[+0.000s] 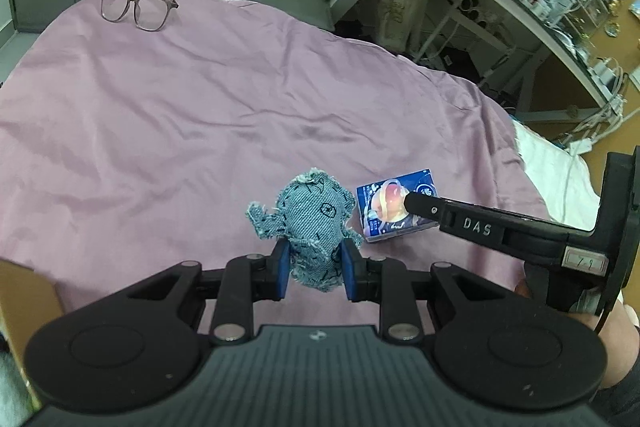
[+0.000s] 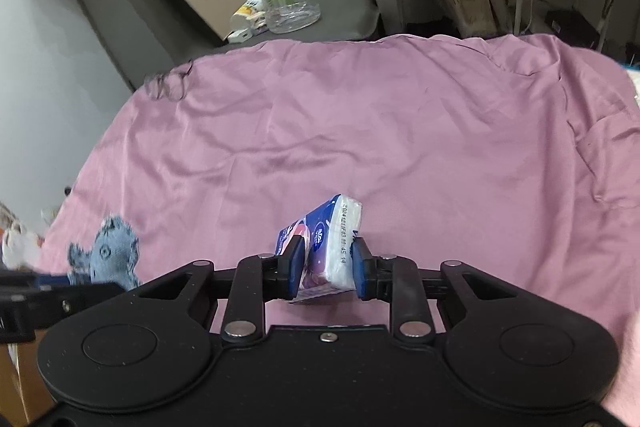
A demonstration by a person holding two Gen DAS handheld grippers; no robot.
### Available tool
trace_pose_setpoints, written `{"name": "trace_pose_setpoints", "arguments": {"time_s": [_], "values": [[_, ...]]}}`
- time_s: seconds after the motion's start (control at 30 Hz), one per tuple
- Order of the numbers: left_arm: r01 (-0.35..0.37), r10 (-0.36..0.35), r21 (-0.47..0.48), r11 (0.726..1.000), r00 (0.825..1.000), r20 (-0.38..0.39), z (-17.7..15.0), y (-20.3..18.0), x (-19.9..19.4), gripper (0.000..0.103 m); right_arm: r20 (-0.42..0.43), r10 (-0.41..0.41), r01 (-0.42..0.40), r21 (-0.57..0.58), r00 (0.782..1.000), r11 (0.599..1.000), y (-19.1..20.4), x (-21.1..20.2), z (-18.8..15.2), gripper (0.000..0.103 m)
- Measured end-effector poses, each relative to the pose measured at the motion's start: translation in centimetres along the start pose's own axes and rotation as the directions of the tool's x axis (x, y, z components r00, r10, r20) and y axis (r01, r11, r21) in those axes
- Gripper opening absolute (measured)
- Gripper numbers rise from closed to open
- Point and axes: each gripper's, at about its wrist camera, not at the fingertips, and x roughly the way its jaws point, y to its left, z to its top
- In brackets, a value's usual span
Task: Organize soft objects
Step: 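Carry the cloth plush and tissue pack over the box with both tools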
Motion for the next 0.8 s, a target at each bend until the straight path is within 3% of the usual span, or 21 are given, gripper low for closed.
{"name": "trace_pose_setpoints", "arguments": {"time_s": [0.17,0.4,0.67,0.8], "values": [[0.011,-0.011,0.004,1.0,1.0,0.003,-1.1,-0.4,-1.8,0.025,-0.014,-0.028,0.027,-0.061,1.0,0.998,1.3,-1.6,-1.5,0.025],[0.009,-0.009,0.002,1.0,1.0,0.019,-1.9,0.0,-3.4,0.025,-0.035,-0.071,0.066,-0.127,0.997,0.99,3.0,-0.9,-3.5,0.025],[0.001,-0.001,-0.021,1.0,1.0,0.014,-1.9,1.1,-3.2,0.025,-0.071,0.006,-0.013,-0.096,0.997,0.995,4.5,0.0,-3.2,0.026],[0.004,-0.003,-0.032,0.999,1.0,0.008,-1.8,1.7,-2.7,0.025,-0.094,0.081,-0.086,-0.044,0.992,0.995,5.2,0.6,-2.9,0.026]]}}
